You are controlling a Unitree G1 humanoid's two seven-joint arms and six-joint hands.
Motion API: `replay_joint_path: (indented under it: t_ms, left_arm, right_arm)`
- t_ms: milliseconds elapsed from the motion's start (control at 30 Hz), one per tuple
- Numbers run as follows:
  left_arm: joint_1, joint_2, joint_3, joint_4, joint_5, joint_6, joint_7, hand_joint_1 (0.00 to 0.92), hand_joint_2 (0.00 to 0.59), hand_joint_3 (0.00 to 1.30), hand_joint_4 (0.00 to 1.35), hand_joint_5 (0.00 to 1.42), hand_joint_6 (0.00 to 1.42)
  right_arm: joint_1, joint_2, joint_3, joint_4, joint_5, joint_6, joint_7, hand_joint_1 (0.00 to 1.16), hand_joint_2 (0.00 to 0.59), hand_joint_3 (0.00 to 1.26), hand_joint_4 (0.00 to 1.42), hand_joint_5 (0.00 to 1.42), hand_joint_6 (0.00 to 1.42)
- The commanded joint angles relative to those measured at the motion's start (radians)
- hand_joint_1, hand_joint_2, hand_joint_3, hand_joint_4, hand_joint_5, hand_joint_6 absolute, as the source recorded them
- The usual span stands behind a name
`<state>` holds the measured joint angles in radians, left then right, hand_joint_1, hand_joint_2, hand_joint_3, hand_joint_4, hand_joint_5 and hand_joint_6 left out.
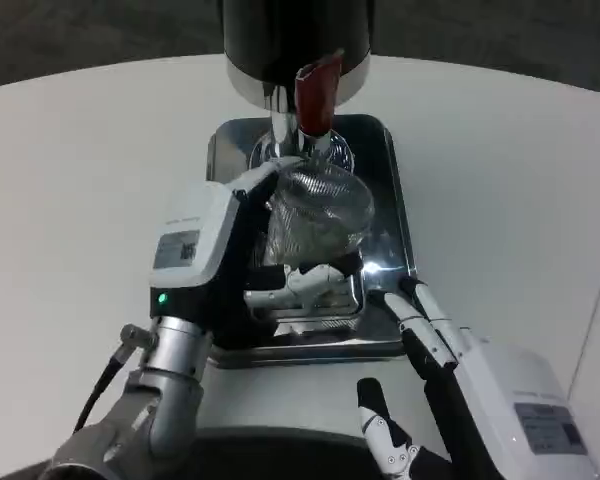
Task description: Grasp the cup under the faucet to collect the drink, then remove the cup.
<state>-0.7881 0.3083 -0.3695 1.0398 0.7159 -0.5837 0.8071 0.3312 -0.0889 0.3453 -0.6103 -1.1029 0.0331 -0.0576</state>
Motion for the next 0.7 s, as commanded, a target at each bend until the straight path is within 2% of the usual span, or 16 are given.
replay_joint_path:
  t_ms: [33, 267, 367, 533, 700]
  left_arm:
    - [0.038, 0.012, -0.016, -0.018, 0.013, 0.022, 0.008, 0.365, 0.068, 0.26, 0.33, 0.62, 0.51]
    - [0.057, 0.014, -0.008, -0.041, 0.006, 0.028, 0.023, 0.314, 0.063, 0.14, 0.21, 0.54, 0.37]
    - [0.062, 0.014, 0.001, -0.051, -0.003, 0.024, 0.027, 0.232, 0.046, 0.11, 0.18, 0.52, 0.33]
    - [0.100, 0.027, 0.039, -0.102, -0.046, -0.013, 0.014, 0.016, 0.002, 0.10, 0.16, 0.50, 0.28]
    - [0.215, 0.071, 0.114, -0.263, -0.115, -0.045, -0.027, 0.000, 0.000, 0.10, 0.16, 0.47, 0.25]
  right_arm:
    - [0.010, -0.001, 0.002, -0.010, 0.004, 0.005, 0.002, 0.38, 0.540, 0.16, 0.05, 0.16, 0.30]
    - [0.012, -0.004, -0.004, -0.009, 0.014, 0.004, 0.003, 0.38, 0.540, 0.17, 0.05, 0.17, 0.32]
    - [0.013, -0.004, -0.005, -0.011, 0.016, 0.004, 0.002, 0.38, 0.540, 0.17, 0.06, 0.17, 0.32]
    - [0.016, -0.007, -0.011, -0.014, 0.020, 0.004, 0.003, 0.38, 0.540, 0.17, 0.06, 0.17, 0.33]
    - [0.019, -0.011, -0.020, -0.020, 0.027, 0.003, 0.005, 0.38, 0.540, 0.17, 0.06, 0.17, 0.33]
